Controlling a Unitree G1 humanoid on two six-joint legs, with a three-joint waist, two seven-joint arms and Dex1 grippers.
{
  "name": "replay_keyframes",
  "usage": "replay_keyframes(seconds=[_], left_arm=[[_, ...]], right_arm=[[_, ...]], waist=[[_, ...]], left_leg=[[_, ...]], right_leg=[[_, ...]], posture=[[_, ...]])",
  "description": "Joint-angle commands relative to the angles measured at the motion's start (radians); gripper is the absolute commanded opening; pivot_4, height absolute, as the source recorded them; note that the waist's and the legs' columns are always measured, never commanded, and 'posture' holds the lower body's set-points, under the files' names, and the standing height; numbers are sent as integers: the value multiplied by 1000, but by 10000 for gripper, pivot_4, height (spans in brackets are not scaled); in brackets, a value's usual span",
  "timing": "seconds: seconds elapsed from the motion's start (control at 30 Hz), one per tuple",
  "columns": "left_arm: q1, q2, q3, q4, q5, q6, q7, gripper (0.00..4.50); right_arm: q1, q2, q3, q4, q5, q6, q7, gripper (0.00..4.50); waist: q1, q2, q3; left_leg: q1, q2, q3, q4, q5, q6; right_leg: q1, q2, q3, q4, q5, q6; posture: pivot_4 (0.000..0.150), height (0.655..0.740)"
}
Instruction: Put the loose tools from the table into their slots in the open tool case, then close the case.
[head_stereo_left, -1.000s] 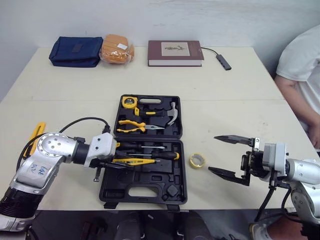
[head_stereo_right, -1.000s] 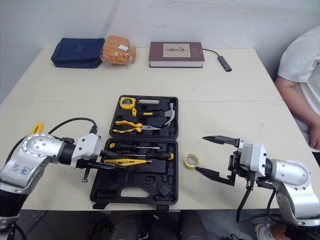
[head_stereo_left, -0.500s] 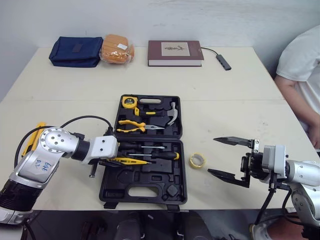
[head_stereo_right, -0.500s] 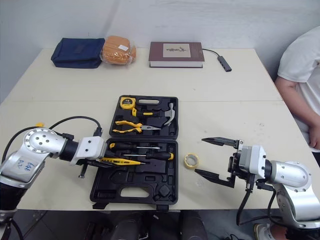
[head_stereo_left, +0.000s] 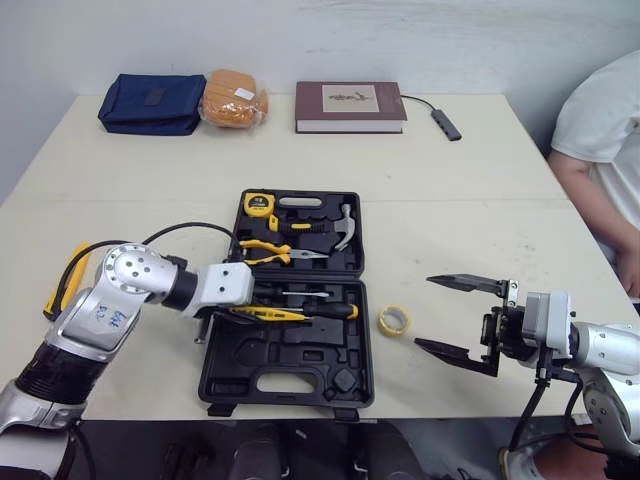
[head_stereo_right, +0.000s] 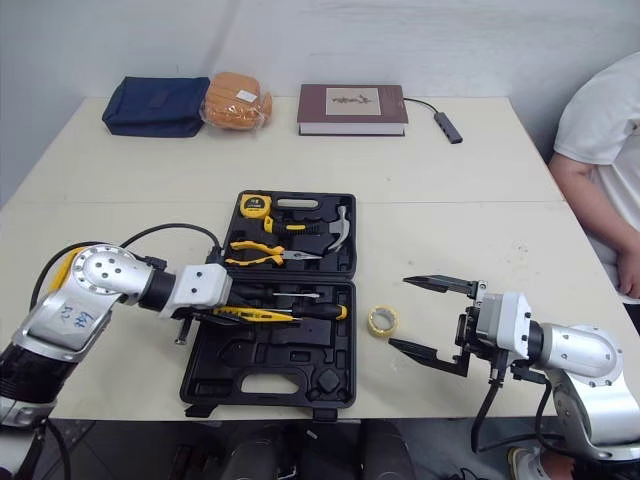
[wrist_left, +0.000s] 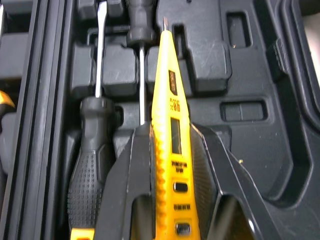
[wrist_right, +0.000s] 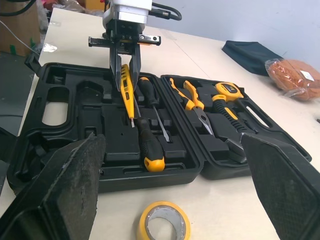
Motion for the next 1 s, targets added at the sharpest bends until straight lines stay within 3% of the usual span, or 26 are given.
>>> replay_keyframes(seconds=[0.03,0.33,0.87,0.9,1.0], left_arm=[[2,10,-19,-12,15,-6,-21,3249],[58,44,-4,1,22,-62,-42,3249],[46,-3,-16,52,36,-136,-37,3249],[43,-4,-12,51,28,-151,-43,13442],[31,-27,21,51,-3,-201,-30,26746]], right_arm=[[-3,-6,-11,-30,0,-13,-6,45000],[-6,-3,-7,-24,-6,-16,-11,45000],[-18,-2,6,-17,-13,-8,-9,45000],[-19,-2,6,-16,-13,-7,-8,45000],[-20,-4,8,-16,-12,-5,-7,45000]], waist=[[0,0,0],[-1,0,0],[0,0,0],[0,0,0],[-1,0,0]], left_leg=[[0,0,0,0,0,0],[0,2,0,6,-1,0],[0,2,0,8,-2,1],[0,2,0,8,-2,1],[0,2,0,8,-2,1]], right_leg=[[0,0,0,0,0,0],[0,0,1,3,-1,-1],[1,0,1,5,-1,-1],[1,0,1,5,-1,-1],[1,0,1,5,-1,-1]], posture=[[1500,7400],[1500,7400],[1500,7400],[1500,7400],[1500,7400]])
